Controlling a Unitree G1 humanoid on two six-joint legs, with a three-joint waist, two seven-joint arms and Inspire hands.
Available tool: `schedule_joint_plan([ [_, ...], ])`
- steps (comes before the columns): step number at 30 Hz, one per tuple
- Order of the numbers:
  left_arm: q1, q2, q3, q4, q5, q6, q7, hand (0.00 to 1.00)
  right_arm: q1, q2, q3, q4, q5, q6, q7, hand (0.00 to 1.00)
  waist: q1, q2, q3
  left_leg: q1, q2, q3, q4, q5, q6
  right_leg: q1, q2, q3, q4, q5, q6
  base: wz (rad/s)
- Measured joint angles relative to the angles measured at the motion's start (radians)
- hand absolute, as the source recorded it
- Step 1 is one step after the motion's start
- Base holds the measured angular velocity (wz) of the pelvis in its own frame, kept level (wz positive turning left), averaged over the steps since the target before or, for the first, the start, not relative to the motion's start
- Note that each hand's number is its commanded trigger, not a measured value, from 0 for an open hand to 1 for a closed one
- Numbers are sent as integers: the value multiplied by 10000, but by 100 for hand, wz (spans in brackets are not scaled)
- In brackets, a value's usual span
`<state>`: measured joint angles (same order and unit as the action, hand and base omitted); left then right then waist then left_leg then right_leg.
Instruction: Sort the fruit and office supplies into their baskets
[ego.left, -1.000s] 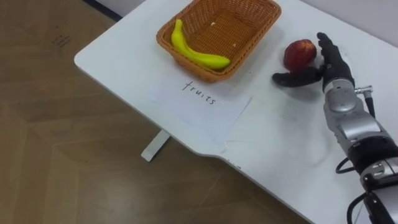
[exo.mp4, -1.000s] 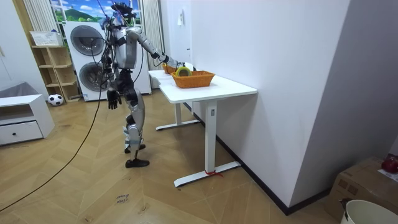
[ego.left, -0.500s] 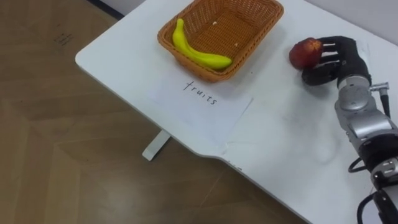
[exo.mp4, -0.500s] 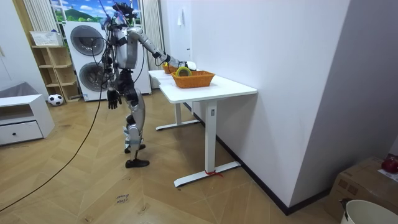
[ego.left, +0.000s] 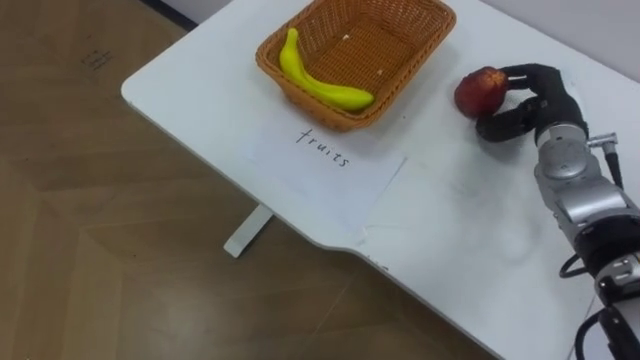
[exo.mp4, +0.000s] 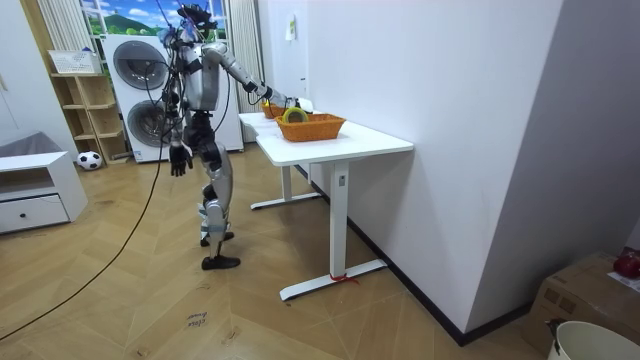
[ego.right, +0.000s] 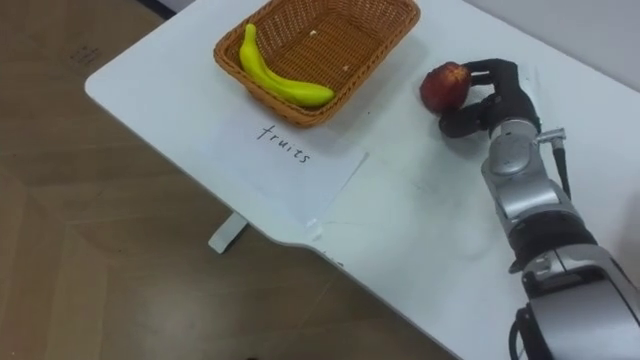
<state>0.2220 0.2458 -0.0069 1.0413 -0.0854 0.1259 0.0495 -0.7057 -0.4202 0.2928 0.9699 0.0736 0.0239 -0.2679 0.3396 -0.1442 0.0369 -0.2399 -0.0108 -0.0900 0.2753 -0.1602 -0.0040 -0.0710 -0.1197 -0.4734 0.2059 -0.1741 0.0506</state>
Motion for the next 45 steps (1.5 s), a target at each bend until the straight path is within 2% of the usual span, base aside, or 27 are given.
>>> schedule_joint_plan([
  [5,5,15,15,-72,-2,5,8,0,0,0,1,2,277,38,89,100,-26,-53,-34,7,-2,2,3,0,0,0,-1,4,-7,0,0,0],
  [18,80,52,89,-314,20,71,31,0,119,2,-111,1,1346,210,88,100,-150,-13,-45,141,0,63,-11,-1,2,205,-3,-39,-53,1,3,3],
  [24,166,0,406,-470,14,198,59,0,118,-1,-112,-19,1609,266,97,100,-278,152,-134,141,-8,67,-1,0,3,220,-7,-40,-48,1,3,1],
  [28,324,-26,651,-493,147,205,43,0,131,-4,-482,-660,1561,606,246,100,-453,256,-196,174,-8,60,-20,2,3,234,-4,-48,-50,-1,5,0],
  [31,468,-35,830,-474,176,201,45,0,130,-4,-651,-1215,1594,622,307,100,-621,260,-196,385,-14,64,-62,1,3,440,-5,-5,-65,-1,6,1],
  [34,596,-45,874,-492,208,189,57,0,133,-22,-890,-1576,1615,651,316,100,-652,261,-197,706,-26,65,-179,-2,6,754,1,-1,-169,0,7,1],
  [39,736,-221,1111,-492,208,298,87,0,133,-121,-896,-2218,1618,656,319,100,-708,275,-206,959,-25,61,-224,-3,5,1029,15,-36,-217,-11,25,1],
  [45,892,-324,1320,-496,556,370,28,0,205,-189,-895,-2588,1637,790,318,100,-608,263,-254,1181,-26,87,-271,-3,5,1210,12,40,-209,-13,29,-2],
])
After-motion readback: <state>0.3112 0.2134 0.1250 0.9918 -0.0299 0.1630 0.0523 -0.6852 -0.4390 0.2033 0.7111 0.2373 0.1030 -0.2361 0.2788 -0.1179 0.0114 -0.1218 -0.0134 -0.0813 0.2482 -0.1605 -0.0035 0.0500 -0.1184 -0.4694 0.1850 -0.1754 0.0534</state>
